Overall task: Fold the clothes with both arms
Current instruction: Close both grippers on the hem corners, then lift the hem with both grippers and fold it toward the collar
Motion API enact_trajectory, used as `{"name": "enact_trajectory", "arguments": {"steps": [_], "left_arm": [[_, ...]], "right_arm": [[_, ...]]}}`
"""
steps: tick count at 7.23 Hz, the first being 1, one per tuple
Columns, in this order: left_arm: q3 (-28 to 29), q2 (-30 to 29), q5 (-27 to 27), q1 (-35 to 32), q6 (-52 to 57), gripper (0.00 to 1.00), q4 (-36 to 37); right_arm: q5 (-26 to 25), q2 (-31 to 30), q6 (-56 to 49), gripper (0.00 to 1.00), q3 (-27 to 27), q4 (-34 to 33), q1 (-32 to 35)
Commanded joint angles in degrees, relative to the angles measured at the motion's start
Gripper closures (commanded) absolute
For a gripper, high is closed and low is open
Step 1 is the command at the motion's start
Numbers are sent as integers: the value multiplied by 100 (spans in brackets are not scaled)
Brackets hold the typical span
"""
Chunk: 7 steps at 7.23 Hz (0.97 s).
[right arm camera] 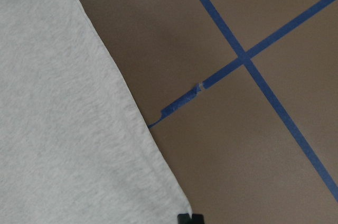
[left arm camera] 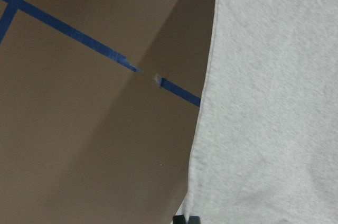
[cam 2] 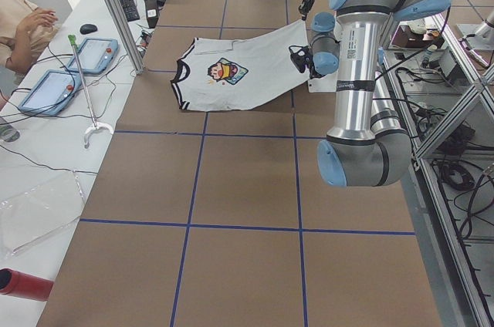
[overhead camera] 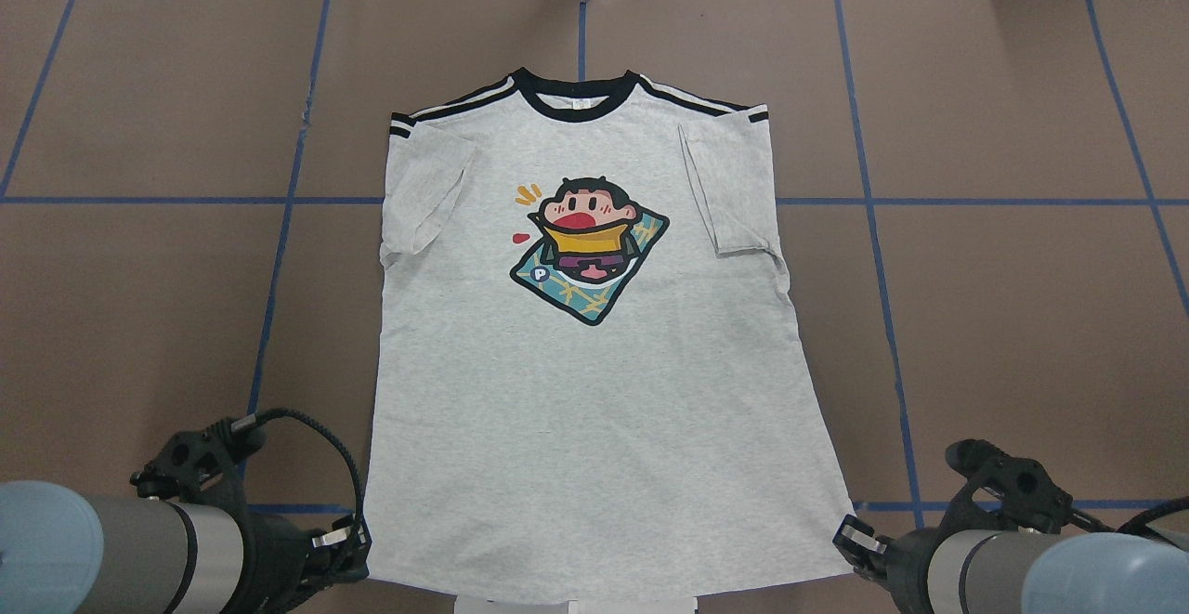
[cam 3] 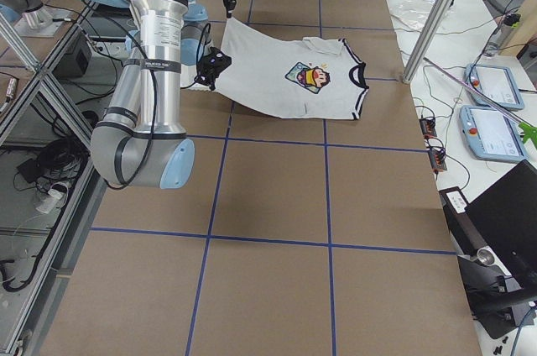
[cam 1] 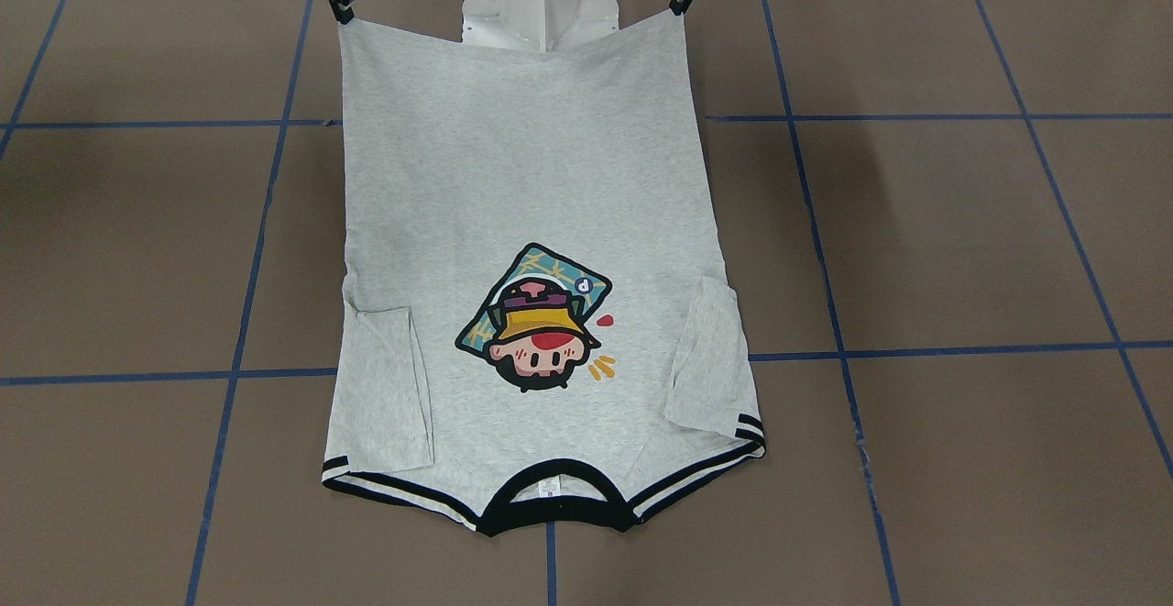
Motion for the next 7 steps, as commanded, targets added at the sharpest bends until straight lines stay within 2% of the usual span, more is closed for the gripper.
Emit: {"name": "enact_trajectory", "arguments": {"steps": [1, 3, 5, 7], "left_arm": [[230, -370, -99, -1086, 1538, 100, 204], [1202, -941, -108, -2089, 2392, 100, 222], [2528, -1871, -353, -2802, 2686, 100, 161], [2946, -2025, -677, -3461, 3300, 100, 126]], "right_arm": [[632, 810, -709, 100, -570, -192, 1201], [723, 2136, -1542, 100, -1650, -780, 2222], [933, 2580, -2553, 100, -2399, -801, 3146], [934, 3002, -3029, 100, -3120, -792, 3649]]}}
